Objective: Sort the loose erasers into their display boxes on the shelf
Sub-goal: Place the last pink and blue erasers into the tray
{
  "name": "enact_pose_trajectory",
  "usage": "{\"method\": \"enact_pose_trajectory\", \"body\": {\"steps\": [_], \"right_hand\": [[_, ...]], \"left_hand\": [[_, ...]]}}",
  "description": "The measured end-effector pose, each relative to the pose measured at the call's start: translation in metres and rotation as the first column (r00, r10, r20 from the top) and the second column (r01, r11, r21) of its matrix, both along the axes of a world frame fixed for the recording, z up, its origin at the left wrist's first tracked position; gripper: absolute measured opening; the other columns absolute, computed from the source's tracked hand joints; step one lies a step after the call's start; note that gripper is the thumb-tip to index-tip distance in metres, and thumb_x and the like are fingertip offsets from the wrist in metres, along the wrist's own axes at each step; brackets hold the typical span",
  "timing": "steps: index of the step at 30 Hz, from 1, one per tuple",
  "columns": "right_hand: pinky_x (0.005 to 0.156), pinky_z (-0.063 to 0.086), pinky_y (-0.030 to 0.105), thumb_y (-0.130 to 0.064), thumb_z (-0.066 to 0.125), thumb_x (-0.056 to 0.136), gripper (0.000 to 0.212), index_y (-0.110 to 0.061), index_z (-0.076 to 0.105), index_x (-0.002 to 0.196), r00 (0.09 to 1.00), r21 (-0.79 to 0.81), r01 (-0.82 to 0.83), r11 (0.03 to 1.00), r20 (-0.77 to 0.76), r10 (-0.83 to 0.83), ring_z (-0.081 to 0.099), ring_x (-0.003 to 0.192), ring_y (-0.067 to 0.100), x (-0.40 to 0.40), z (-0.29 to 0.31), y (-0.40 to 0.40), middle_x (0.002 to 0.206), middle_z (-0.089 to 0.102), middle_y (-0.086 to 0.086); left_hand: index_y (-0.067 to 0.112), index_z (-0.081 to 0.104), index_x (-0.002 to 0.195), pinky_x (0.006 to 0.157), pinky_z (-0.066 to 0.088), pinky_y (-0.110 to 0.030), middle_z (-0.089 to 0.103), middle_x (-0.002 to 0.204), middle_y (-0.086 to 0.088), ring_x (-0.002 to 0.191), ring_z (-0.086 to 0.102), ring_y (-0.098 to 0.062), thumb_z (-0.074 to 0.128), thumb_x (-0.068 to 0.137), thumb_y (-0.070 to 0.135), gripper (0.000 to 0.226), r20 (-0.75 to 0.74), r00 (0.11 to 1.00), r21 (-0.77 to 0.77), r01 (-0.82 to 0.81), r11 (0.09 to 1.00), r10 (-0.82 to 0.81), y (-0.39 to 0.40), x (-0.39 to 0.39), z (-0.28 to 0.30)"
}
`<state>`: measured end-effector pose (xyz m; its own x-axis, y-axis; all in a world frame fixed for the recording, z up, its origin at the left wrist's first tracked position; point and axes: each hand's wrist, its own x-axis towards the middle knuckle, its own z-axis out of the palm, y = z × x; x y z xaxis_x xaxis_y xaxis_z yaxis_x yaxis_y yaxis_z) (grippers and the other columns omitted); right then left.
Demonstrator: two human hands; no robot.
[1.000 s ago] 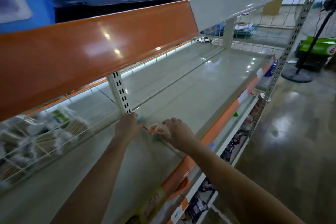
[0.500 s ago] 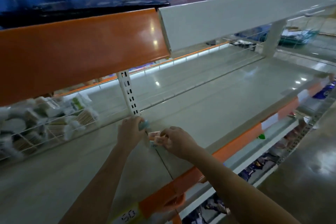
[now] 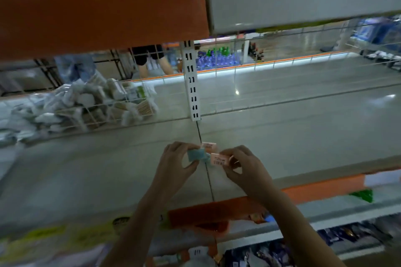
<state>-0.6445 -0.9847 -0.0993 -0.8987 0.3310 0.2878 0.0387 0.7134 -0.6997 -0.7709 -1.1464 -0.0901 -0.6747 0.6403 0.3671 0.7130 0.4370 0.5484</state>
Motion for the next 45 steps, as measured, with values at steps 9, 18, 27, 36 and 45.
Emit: {"method": "enact_pose_trajectory", "body": {"steps": [9, 18, 27, 36, 45], "right_hand": [[0.071, 0.048, 0.008, -0.006, 0.064, 0.084, 0.032, -0.029, 0.055, 0.105, 0.992, -0.393, -0.127, 0.911, -0.031, 0.126, 0.059, 0.092, -0.011, 0.02, 0.011, -0.008, 0.101, 0.057, -0.012], [0.065, 0.05, 0.017, -0.021, 0.049, 0.093, 0.012, -0.028, 0.059, 0.091, 0.99, -0.477, -0.119, 0.871, 0.015, 0.144, 0.058, 0.065, 0.0, 0.027, 0.017, -0.013, 0.075, 0.062, -0.004], [0.062, 0.049, 0.017, -0.022, 0.048, 0.094, 0.014, -0.016, 0.061, 0.094, 0.989, -0.617, -0.019, 0.787, 0.102, 0.104, 0.055, 0.057, 0.0, 0.033, 0.013, -0.013, 0.069, 0.061, -0.003], [0.063, 0.051, 0.017, -0.016, 0.052, 0.092, 0.014, -0.016, 0.059, 0.104, 0.98, -0.626, -0.045, 0.779, 0.125, 0.157, 0.06, 0.061, 0.001, 0.033, 0.016, -0.015, 0.081, 0.065, 0.0], [0.066, 0.051, 0.019, -0.014, 0.052, 0.092, 0.014, -0.016, 0.062, 0.102, 0.948, -0.652, -0.138, 0.745, 0.131, 0.29, 0.061, 0.067, 0.007, 0.021, 0.021, -0.033, 0.084, 0.066, 0.004]], "left_hand": [[0.017, 0.065, 0.108, 0.079, 0.037, -0.014, 0.055, 0.102, 0.008, 0.098, 0.05, -0.013, 0.074, 0.075, 0.012, 0.035, 0.024, 0.996, 0.039, -0.085, 0.996, 0.084, -0.016, 0.037, -0.003], [0.023, 0.063, 0.112, 0.078, 0.036, -0.012, 0.057, 0.104, 0.017, 0.1, 0.05, -0.007, 0.073, 0.078, 0.015, 0.037, 0.079, 0.991, 0.062, -0.113, 0.992, 0.108, -0.021, 0.055, 0.002], [0.036, 0.048, 0.085, 0.073, 0.041, -0.015, 0.059, 0.091, 0.023, 0.091, 0.054, 0.008, 0.071, 0.078, 0.011, 0.035, 0.295, 0.952, 0.146, -0.134, 0.98, 0.086, -0.018, 0.067, 0.004], [0.031, 0.058, 0.099, 0.066, 0.048, -0.018, 0.062, 0.097, 0.011, 0.083, 0.062, -0.008, 0.065, 0.084, 0.009, 0.027, 0.545, 0.837, 0.234, -0.204, 0.951, 0.046, -0.017, 0.075, 0.008], [0.011, 0.053, 0.087, 0.063, 0.05, -0.021, 0.065, 0.081, -0.002, 0.072, 0.063, -0.008, 0.053, 0.09, 0.001, 0.011, 0.837, 0.537, 0.402, -0.468, 0.787, -0.108, -0.051, 0.074, 0.008]]}}
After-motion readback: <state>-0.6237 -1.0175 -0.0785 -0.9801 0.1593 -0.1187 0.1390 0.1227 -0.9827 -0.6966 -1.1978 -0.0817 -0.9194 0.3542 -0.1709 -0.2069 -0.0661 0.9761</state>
